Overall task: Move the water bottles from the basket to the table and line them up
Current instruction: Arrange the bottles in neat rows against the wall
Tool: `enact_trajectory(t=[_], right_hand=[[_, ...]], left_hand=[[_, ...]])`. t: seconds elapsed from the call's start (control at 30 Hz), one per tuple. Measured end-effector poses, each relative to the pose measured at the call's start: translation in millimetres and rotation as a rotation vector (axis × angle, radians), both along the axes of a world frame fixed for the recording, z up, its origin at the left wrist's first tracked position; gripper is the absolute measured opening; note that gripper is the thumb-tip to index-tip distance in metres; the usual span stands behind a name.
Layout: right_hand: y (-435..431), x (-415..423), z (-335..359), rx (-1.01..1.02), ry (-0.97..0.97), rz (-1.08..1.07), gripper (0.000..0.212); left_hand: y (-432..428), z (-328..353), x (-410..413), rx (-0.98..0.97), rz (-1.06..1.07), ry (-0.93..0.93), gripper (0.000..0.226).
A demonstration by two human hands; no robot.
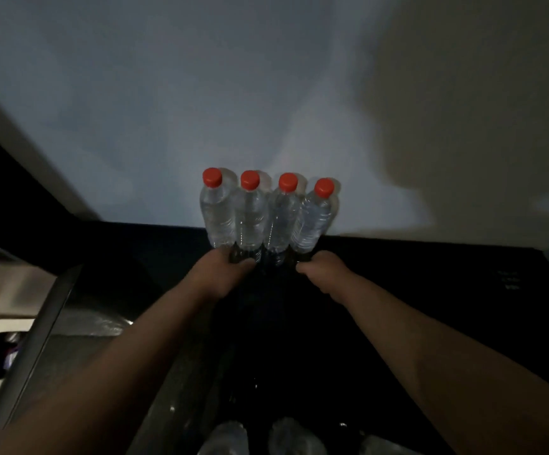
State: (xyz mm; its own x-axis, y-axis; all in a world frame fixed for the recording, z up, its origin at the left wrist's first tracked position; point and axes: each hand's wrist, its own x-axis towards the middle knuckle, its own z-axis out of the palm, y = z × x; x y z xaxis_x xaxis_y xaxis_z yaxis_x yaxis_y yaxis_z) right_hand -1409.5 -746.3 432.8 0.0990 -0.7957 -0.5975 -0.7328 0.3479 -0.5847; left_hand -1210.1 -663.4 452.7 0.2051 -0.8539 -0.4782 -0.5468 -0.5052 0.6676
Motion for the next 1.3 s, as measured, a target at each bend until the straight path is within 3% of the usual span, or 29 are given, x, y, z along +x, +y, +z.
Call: enact_trajectory(t=[0.1,0.23,0.3,0.47,0.57,0.73,0.9,0.97,1.03,1.13,1.2,1.3], right_hand=[[35,-7,36,0.032,0.001,0.19,0.015],[91,-23,86,-0.079,0.077,0.457,0.048],[128,-34,111,-0.144,0.025,0.517,0.052],[223,-70,134,-0.185,-0.151,0.552,0.044],[250,-90,136,-0.225,-0.108,0.589,0.045],[268,-102,132,-0.339,-0.01,0.685,0.068],[274,-100,125,-0.36,0.071,0.672,0.065],[273,-93,122,-0.394,0.095,0.639,0.063],[270,-86,117,-0.38,0.124,0.609,0.054],[265,-72,109,-0.311,0.156,0.553,0.029],[261,-63,104,-0.282,0.148,0.473,0.023],[255,-54,102,-0.268,0.142,0.288,0.024]], left_hand=[[56,47,-20,-0.051,-0.104,0.141,0.038],[146,102,-65,-0.408,-0.059,0.15,0.019],[186,126,-86,-0.489,-0.092,0.146,0.02],[251,124,-97,-0.458,-0.039,-0.109,0.016],[271,116,-96,-0.429,-0.053,-0.29,0.016],[287,119,-92,-0.407,-0.052,-0.382,0.016],[287,118,-75,-0.336,-0.16,-0.446,0.021],[280,112,-64,-0.287,-0.199,-0.439,0.032],[270,103,-50,-0.187,-0.218,-0.405,0.059],[253,89,-30,-0.085,-0.258,-0.185,0.09],[240,85,-22,-0.038,-0.313,-0.059,0.087],[221,86,-20,-0.051,-0.467,-0.02,0.05]])
